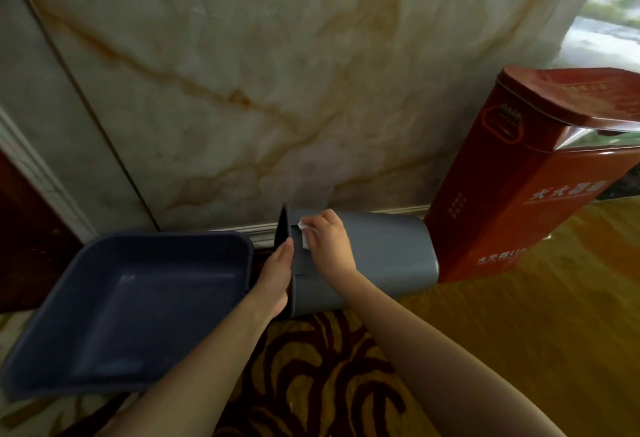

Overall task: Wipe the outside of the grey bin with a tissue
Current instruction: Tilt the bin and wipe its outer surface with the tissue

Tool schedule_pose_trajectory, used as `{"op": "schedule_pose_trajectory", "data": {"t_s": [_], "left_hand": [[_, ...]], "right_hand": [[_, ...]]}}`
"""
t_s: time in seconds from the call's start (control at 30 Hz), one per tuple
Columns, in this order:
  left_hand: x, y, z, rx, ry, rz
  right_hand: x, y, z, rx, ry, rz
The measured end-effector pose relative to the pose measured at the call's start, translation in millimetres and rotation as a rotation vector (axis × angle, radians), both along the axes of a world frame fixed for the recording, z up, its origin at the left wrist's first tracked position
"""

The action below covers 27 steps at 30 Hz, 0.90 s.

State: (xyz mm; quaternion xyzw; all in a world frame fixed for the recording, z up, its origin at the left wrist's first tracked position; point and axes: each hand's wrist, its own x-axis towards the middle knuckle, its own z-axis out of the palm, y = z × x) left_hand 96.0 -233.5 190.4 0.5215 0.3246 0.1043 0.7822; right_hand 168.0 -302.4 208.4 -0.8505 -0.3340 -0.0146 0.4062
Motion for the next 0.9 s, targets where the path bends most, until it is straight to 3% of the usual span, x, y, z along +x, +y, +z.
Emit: {"op": "schedule_pose_trajectory", "data": {"t_s": [0.33,0.47,0.7,0.77,0.9], "left_hand": [[-2,5,-3,-0.108,-0.066,-0.077],[-4,8,-7,-0.153,-0.111,-0.098],[-5,10,-6,-0.241,-0.09,-0.142],[-3,8,-1,-0.256,-0.073,-0.128],[-3,6,4,-0.292,-0.042,-0.087]], "right_hand": [[-8,-10,-6,-0.014,-0.142,-0.068],[-25,-6,-9,-0.034,-0.115,0.085],[-12,-36,-11,-0.095,-0.096,0.123],[-1,-51,-15,-0.122,-0.108,0.054],[24,-82,-23,-0.033,-0.024,-0.306]]}}
